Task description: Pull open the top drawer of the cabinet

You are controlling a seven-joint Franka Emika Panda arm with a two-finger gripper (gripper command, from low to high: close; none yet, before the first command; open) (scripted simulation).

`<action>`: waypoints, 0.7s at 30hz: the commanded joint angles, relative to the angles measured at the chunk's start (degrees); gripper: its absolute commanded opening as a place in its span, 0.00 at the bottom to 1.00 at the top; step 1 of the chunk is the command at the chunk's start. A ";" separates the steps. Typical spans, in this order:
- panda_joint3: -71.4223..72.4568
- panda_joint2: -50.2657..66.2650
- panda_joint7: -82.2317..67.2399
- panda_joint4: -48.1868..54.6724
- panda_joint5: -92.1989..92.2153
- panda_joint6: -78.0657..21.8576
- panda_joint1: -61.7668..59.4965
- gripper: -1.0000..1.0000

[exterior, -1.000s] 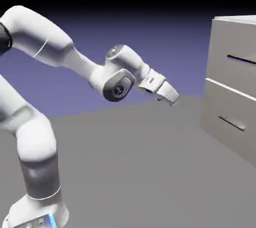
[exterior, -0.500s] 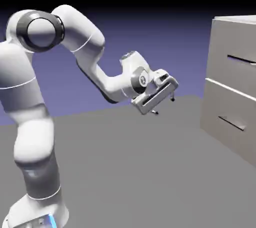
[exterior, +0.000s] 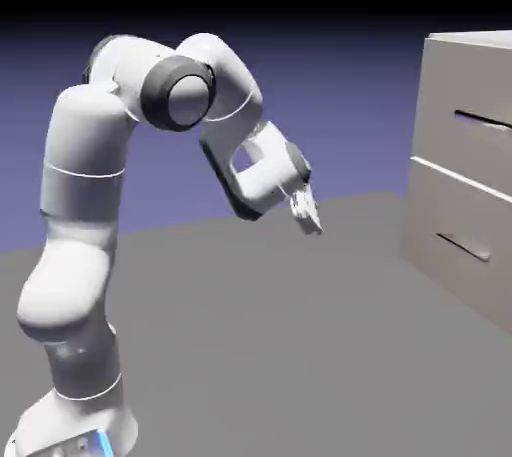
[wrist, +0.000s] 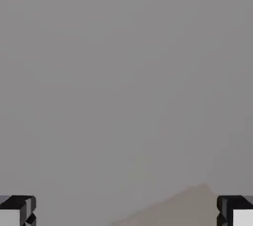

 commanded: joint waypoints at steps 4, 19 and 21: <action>5.02 5.88 -9.97 4.27 -8.44 -1.60 -2.42 0.50; 23.82 27.91 -47.35 20.27 -40.09 -7.58 -11.50 0.50; 26.33 30.85 -52.33 22.40 -44.31 -8.37 -12.71 0.50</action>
